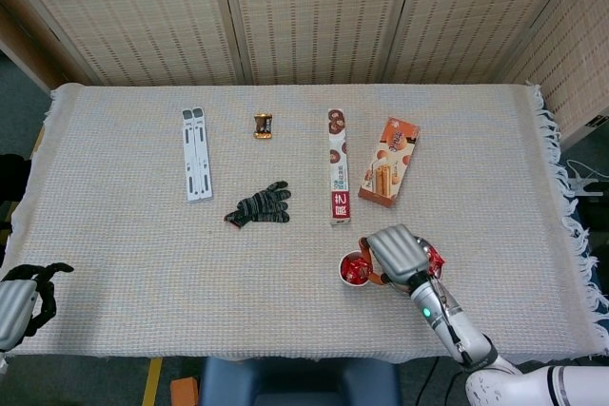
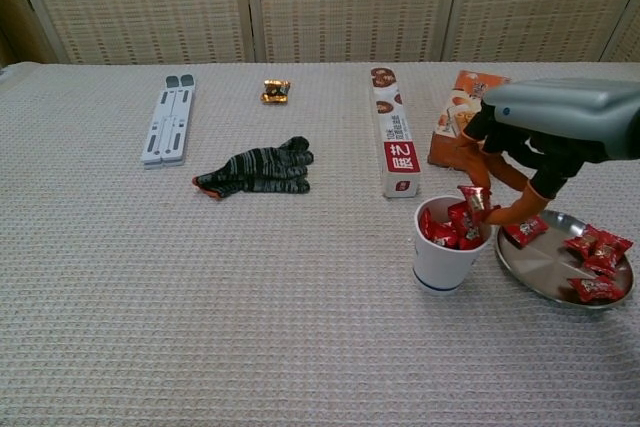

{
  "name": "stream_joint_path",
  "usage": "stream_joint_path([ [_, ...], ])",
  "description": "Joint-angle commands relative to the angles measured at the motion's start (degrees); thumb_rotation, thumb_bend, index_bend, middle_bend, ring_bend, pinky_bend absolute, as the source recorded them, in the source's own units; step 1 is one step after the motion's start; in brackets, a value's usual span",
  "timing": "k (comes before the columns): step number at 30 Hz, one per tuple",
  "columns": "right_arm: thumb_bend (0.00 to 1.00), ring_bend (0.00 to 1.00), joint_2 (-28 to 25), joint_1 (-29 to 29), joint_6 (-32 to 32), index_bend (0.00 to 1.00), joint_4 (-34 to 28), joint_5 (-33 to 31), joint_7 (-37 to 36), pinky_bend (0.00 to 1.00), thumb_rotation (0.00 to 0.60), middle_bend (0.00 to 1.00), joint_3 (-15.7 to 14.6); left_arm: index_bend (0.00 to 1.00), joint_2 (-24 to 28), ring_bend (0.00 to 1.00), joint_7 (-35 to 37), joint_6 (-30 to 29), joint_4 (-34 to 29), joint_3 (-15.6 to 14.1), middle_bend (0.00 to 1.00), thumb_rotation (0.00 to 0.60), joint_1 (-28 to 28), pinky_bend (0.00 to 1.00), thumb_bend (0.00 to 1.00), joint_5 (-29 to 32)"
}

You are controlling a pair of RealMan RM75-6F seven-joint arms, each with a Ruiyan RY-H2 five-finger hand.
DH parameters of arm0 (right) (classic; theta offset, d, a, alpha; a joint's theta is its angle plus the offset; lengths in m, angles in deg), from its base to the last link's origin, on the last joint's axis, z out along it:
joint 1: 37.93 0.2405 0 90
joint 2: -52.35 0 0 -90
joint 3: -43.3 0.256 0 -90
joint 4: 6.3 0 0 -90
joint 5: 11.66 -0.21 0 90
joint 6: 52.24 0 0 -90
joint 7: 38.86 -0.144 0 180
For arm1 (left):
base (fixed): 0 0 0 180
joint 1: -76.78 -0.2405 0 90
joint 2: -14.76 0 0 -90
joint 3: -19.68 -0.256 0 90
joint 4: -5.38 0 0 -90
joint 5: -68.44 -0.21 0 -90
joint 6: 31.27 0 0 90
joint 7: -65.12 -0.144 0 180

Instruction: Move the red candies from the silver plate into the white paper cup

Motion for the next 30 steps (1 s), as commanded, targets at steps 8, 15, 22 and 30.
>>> stream_joint_path([
  [8, 0.15, 0.82, -0.18, 0.29, -0.75, 0.53, 0.80, 0.37, -1.74, 1.00, 0.600, 0.77, -0.47, 0.31, -0.04, 0.31, -0.17, 0.02, -0.07, 0.01, 0.40, 0.600, 0.00, 0.25, 0.64, 0.06],
  [15, 0.14, 0.82, -0.69, 0.31, -1.00, 0.49, 0.81, 1.13, -3.37, 1.00, 0.600, 0.77, -0.53, 0.31, -0.01, 0.31, 0.06, 0.03, -0.01, 0.08, 0.41, 0.600, 0.00, 0.25, 0.64, 0.19],
  [22, 0.11, 0.82, -1.33, 0.16, -1.03, 0.47, 0.62, 1.96, -4.62, 1.00, 0.600, 0.77, -0.70, 0.31, 0.01, 0.31, -0.03, 0.02, -0.07, -0.02, 0.41, 0.600, 0.00, 0.25, 0.64, -0.01],
  [30, 0.09, 0.82, -1.98, -0.22, -0.82, 0.46, 0.38, 3.34, -6.23, 1.00, 0.600, 0.77, -0.80, 0.31, -0.02, 0.31, -0.12, 0.09, -0.01, -0.01, 0.41, 0.600, 0.02, 0.25, 0.64, 0.05],
])
